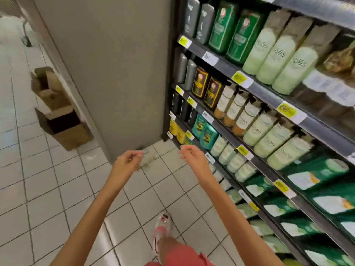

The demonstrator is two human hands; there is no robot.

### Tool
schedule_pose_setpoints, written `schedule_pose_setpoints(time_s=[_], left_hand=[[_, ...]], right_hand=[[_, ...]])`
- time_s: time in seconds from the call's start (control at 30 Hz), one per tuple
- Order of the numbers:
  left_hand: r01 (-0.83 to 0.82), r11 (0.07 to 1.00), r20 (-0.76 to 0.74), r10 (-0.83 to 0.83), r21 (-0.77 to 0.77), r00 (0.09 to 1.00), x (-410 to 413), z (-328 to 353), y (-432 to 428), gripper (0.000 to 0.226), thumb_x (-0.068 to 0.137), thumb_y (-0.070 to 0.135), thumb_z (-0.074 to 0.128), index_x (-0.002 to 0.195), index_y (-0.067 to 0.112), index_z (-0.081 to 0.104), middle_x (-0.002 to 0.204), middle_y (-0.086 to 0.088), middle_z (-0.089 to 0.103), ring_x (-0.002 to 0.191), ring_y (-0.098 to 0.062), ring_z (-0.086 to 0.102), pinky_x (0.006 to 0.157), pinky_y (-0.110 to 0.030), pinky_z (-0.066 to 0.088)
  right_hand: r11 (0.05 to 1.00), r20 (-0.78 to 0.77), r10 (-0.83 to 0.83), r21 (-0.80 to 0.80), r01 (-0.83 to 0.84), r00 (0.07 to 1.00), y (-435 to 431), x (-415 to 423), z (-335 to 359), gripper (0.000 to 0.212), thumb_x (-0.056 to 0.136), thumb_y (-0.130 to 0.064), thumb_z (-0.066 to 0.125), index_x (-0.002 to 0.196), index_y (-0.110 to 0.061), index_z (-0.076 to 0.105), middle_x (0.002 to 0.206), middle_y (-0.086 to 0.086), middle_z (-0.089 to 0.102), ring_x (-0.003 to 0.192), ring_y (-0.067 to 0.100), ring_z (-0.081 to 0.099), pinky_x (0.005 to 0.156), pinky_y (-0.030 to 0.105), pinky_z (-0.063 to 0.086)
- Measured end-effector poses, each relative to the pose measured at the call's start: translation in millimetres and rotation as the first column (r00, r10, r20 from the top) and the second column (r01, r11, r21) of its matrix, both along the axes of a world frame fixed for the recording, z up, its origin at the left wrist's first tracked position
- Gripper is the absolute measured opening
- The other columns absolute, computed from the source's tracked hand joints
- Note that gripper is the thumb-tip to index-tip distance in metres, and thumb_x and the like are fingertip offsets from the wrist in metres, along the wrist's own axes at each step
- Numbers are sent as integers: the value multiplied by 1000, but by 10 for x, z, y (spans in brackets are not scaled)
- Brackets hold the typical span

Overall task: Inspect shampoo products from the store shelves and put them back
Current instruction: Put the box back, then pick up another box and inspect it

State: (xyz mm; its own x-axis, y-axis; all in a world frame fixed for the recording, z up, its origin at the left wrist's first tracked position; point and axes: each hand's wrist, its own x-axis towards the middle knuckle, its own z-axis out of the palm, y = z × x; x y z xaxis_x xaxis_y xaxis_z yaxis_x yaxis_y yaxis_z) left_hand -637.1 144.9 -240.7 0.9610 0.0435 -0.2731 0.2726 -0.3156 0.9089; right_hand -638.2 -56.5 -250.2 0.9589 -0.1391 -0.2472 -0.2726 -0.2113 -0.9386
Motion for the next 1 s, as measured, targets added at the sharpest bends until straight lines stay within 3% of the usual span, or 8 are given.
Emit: schedule_pose_setpoints(time_s=[0.1, 0.23, 0.37, 0.43, 0.53, 0.67, 0.83, 1.0], left_hand=[[38, 995, -3, -39, -94, 999, 776, 189, -146, 18, 94, 12, 50, 106, 4, 61, 104, -14, 66, 106, -28, 60, 87, -29, 44], [180, 983, 144, -173, -39, 974, 1751, 507, -327, 12, 93, 10, 50, 99, 12, 60, 97, -5, 65, 96, -17, 61, 77, -10, 43], [322, 947, 208, -316, 5, 926, 2611, 713, -602, 13, 93, 10, 51, 90, 20, 60, 101, -12, 67, 103, -27, 62, 99, -36, 44], [402, 916, 271, -389, 7, 881, 3007, 804, -825, 15, 92, 14, 53, 85, 25, 61, 96, -6, 68, 101, -24, 62, 95, -33, 45], [546, 837, 397, -512, 31, 762, 3458, 1048, -1209, 19, 92, 14, 55, 85, 31, 61, 96, -1, 67, 95, -16, 62, 88, -27, 45], [742, 668, 561, -633, 49, 533, 3923, 1533, -1583, 18, 92, 10, 53, 94, 27, 59, 103, 0, 67, 97, -9, 60, 87, -19, 45], [826, 561, 775, -544, 50, 323, 4173, 2252, -2049, 19, 91, 2, 51, 100, 16, 59, 98, 7, 62, 93, -2, 59, 87, -10, 42], [827, 537, 881, -458, 166, 121, 4197, 2795, -2628, 20, 91, 10, 52, 109, 9, 60, 105, 2, 63, 95, -5, 56, 85, -10, 41]], right_hand=[[997, 17, -11, 77, 10, 1000, -19, 684, 102, 10, 96, -22, 53, 89, -21, 61, 97, 5, 62, 91, 14, 56, 82, 24, 44], [989, 109, -113, 110, 101, 988, -112, 1427, 422, 7, 95, -23, 55, 92, -24, 61, 95, -1, 63, 91, 10, 59, 76, 13, 44], [977, 213, -211, 73, 200, 954, -281, 1946, 699, 10, 96, -27, 51, 93, -31, 60, 101, -3, 65, 92, 5, 61, 76, 12, 46], [958, 270, -286, 78, 276, 919, -397, 2134, 797, 10, 96, -27, 51, 99, -30, 60, 103, -3, 66, 90, 1, 62, 77, 14, 46], [904, 366, -423, 116, 411, 829, -532, 2391, 1036, 11, 96, -22, 52, 98, -27, 61, 103, 0, 67, 88, 3, 63, 75, 11, 47], [784, 506, -585, 156, 600, 633, -661, 2738, 1571, 10, 95, -15, 53, 100, -19, 60, 95, 0, 65, 84, 2, 62, 79, 13, 48], [600, 656, -642, 106, 793, 398, -852, 2920, 2135, 11, 94, -13, 57, 104, -15, 62, 96, -2, 63, 89, 5, 57, 79, 12, 45], [460, 754, -595, 37, 887, 277, -1203, 2878, 2653, 20, 95, -16, 55, 111, -7, 61, 101, 0, 64, 92, 6, 59, 82, 14, 45]])
